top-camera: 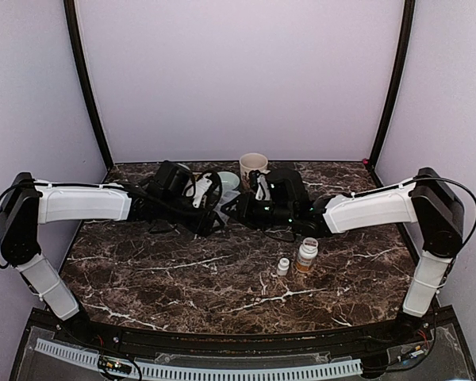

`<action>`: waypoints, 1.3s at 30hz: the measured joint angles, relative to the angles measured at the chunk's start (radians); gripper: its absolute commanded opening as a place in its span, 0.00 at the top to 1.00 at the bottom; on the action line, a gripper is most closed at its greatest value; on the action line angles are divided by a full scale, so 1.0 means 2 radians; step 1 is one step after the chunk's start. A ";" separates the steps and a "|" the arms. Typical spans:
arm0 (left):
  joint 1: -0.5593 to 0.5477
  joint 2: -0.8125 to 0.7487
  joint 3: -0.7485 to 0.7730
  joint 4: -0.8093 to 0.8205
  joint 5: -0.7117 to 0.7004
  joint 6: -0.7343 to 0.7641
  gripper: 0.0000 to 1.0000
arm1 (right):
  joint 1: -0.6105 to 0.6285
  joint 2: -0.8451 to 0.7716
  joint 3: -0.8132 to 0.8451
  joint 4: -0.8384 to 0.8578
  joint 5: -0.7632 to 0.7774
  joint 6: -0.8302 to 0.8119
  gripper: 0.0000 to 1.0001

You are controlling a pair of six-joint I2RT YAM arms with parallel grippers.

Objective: Sort the pills into containers
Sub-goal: Open the lid of the pill container.

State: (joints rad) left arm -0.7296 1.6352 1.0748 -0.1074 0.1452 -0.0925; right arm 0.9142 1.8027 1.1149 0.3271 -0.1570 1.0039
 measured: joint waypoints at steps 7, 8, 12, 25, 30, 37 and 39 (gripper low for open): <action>-0.012 0.000 0.003 -0.006 -0.031 0.011 0.88 | 0.000 0.000 0.000 -0.007 0.000 0.000 0.66; -0.014 0.001 0.003 -0.007 -0.035 0.013 0.88 | 0.000 0.000 0.000 -0.008 0.000 0.000 0.66; -0.023 0.003 0.007 -0.010 -0.057 0.021 0.88 | 0.000 0.000 0.000 -0.014 0.002 0.001 0.73; -0.031 0.004 0.009 -0.015 -0.107 0.033 0.76 | -0.002 0.003 0.001 -0.026 0.006 0.015 1.00; -0.033 0.004 0.009 -0.014 -0.116 0.033 0.46 | -0.002 0.003 0.001 -0.026 0.006 0.015 1.00; -0.033 0.003 0.005 -0.010 -0.119 0.033 0.21 | -0.002 0.003 0.001 -0.026 0.006 0.017 1.00; -0.034 0.003 0.003 -0.008 -0.117 0.032 0.15 | -0.002 0.003 0.001 -0.028 0.005 0.019 1.00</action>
State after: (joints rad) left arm -0.7967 1.6409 1.0801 -0.1242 -0.0898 -0.0288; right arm 0.9096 1.8095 1.1164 0.2703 -0.1463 1.0420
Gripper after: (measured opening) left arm 0.766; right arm 0.013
